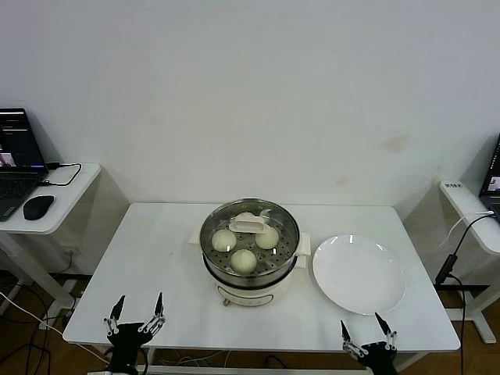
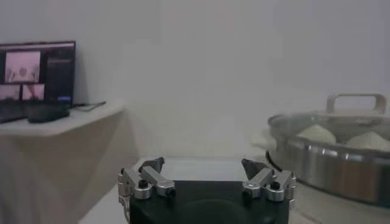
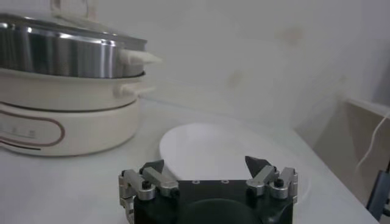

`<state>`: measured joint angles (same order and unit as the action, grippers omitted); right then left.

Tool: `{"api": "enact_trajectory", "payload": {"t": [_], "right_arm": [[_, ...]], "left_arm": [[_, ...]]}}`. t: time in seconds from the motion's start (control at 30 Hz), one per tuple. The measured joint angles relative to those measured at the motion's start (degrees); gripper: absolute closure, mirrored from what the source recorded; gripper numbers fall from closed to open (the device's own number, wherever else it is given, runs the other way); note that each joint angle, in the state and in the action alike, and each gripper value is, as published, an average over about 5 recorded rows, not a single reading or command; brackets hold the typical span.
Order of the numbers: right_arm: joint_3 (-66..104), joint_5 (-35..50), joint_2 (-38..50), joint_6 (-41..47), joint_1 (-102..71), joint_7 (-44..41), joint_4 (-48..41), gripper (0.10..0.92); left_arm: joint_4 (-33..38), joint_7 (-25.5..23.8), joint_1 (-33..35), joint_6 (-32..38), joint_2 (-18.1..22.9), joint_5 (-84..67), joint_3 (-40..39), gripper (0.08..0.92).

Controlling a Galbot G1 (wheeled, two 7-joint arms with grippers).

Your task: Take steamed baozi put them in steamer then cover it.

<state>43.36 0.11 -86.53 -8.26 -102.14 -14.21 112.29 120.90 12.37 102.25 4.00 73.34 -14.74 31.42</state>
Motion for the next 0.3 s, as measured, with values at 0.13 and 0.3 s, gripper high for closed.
{"api": "enact_trajectory", "payload": {"t": [0.13,0.3], "right_arm": [[-0.6,0.7,0.1,0.3,-0.4,0.2,0.9,0.203],[-1.0,1.3,0.1,0.7,-0.7,0.5,1.8,0.203]], "left_arm": [[-0.8,-0.8,0.4,1.1,0.3,0.2,0.5,0.177],[-1.5,-1.4,0.8,2.1,0.4,0.7,0.9,0.177]]}}
